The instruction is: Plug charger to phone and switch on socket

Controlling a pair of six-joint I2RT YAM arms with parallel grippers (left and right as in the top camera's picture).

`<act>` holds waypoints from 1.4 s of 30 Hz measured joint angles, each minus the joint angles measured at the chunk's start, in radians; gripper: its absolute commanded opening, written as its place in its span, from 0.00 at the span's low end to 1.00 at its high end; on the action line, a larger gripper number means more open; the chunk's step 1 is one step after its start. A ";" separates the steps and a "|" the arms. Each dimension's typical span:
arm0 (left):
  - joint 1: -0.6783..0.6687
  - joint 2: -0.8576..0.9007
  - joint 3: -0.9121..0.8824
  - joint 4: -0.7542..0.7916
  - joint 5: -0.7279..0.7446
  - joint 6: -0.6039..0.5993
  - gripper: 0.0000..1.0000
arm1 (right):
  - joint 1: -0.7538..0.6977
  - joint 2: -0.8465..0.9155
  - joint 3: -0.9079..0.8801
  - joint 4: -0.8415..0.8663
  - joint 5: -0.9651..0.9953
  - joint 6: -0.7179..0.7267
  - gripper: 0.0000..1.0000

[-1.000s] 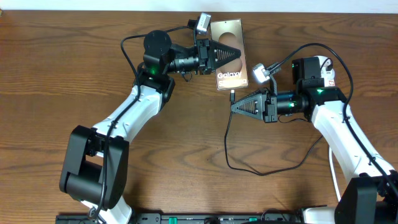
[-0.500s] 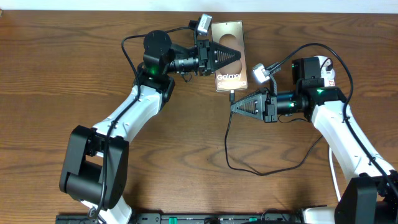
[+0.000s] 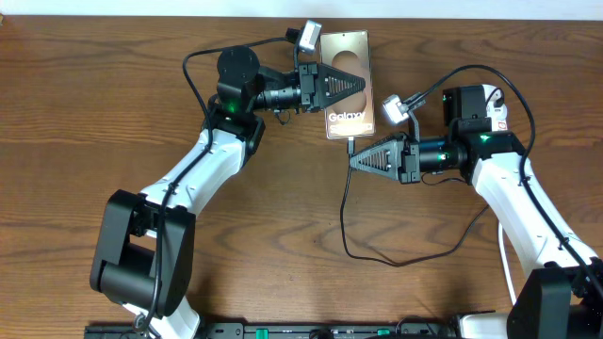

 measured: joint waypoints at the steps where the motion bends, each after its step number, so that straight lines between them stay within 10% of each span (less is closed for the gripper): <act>1: 0.000 0.000 0.000 0.001 0.000 0.003 0.07 | 0.000 0.000 0.000 0.001 0.000 0.004 0.01; 36: 0.009 0.000 0.000 0.049 0.056 0.035 0.07 | 0.000 0.000 -0.005 0.130 -0.007 0.120 0.01; 42: 0.009 0.000 0.000 0.049 0.065 0.035 0.07 | 0.000 0.000 -0.005 0.132 -0.007 0.127 0.13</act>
